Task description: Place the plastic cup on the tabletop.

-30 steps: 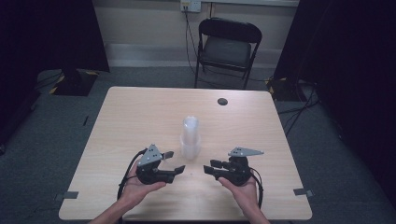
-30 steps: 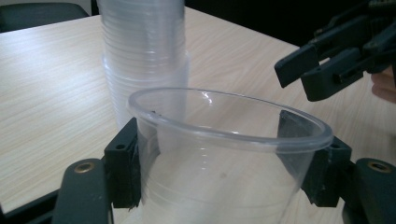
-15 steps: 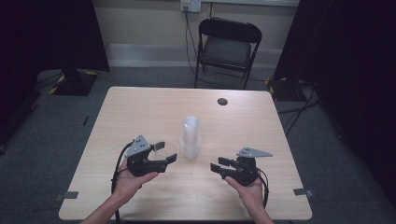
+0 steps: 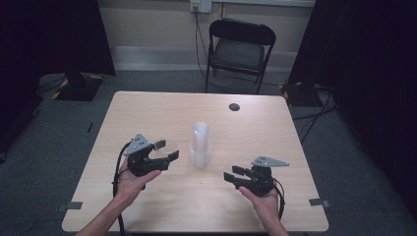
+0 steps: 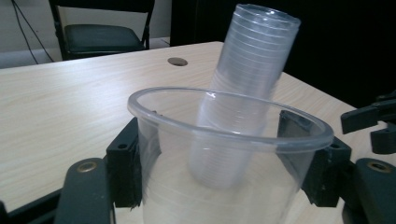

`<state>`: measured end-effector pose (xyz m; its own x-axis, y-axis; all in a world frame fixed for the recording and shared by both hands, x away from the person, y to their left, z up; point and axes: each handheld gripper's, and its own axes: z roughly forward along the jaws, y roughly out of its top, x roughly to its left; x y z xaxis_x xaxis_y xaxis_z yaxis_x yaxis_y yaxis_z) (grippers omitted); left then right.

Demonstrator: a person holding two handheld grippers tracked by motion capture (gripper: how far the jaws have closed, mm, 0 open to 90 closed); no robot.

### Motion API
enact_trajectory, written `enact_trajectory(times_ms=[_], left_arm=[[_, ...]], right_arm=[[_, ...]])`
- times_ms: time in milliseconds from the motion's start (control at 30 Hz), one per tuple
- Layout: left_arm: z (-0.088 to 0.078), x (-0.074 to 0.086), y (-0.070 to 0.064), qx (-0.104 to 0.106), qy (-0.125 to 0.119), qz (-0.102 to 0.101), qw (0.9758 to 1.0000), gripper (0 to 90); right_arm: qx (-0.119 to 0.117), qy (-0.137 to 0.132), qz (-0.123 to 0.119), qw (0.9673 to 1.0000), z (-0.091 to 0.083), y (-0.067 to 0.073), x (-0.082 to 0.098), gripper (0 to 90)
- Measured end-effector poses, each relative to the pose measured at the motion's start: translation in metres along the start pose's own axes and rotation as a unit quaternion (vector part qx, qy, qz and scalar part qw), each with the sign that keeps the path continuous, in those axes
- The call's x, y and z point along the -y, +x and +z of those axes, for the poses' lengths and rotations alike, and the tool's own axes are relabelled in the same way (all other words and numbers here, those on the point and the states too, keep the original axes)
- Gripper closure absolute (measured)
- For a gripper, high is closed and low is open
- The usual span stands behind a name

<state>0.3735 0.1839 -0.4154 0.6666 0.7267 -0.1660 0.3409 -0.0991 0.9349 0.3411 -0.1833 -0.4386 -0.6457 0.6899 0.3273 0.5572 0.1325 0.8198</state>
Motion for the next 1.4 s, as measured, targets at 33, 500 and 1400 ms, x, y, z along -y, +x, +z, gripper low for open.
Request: enact_trajectory(times_ms=[33, 500, 1400], left_arm=[[0.0, -0.001, 0.001, -0.002, 0.001, 0.001, 1.0, 30.3], [0.015, -0.016, 0.025, -0.029, 0.016, 0.025, 0.9991, 30.1], [0.07, -0.011, 0.069, -0.087, 0.018, 0.01, 0.996, 29.3]], right_arm=[[0.001, 0.002, 0.001, 1.0, 0.0, 0.0, -0.001, 48.6], [0.045, 0.016, -0.022, 0.9986, -0.014, -0.008, 0.008, 39.1], [0.058, 0.001, -0.006, 0.9983, -0.023, -0.025, 0.021, 39.3]])
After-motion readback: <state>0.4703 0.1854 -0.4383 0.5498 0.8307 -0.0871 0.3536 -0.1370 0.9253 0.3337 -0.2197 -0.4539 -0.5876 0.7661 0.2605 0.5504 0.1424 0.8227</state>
